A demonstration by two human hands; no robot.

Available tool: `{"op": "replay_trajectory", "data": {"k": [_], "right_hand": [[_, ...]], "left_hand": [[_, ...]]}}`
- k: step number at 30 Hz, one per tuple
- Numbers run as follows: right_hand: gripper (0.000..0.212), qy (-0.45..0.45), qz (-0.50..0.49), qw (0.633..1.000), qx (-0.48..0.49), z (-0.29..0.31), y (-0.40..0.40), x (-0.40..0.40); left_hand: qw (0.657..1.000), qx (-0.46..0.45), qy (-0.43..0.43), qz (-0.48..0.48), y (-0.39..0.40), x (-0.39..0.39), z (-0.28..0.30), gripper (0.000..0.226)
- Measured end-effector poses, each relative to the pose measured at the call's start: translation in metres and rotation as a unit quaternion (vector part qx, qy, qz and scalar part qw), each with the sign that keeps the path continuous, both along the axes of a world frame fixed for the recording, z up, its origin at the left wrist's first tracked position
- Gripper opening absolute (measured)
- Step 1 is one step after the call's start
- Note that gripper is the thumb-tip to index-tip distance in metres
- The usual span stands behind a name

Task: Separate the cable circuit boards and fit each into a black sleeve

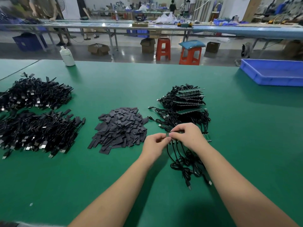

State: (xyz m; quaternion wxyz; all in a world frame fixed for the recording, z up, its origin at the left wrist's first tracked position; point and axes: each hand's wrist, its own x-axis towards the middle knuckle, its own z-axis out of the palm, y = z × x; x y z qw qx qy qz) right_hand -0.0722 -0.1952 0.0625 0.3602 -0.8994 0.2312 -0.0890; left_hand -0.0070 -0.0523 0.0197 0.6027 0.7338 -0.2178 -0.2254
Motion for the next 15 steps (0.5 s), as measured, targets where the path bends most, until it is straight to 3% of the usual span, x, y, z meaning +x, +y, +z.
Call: {"op": "replay_trajectory", "data": {"k": [4, 9, 15], "right_hand": [[0.007, 0.01, -0.013, 1.0, -0.017, -0.004, 0.005, 0.0], [0.009, -0.002, -0.055, 0.997, -0.058, -0.005, 0.013, 0.004], [0.012, -0.002, -0.102, 0.992, -0.08, -0.014, 0.019, 0.003]], "left_hand": [[0.998, 0.041, -0.031, 0.036, -0.002, 0.0, -0.001, 0.021], [0.99, 0.082, -0.066, 0.089, -0.009, -0.002, -0.001, 0.018], [0.983, 0.096, -0.099, 0.12, -0.011, -0.008, -0.001, 0.036]]}}
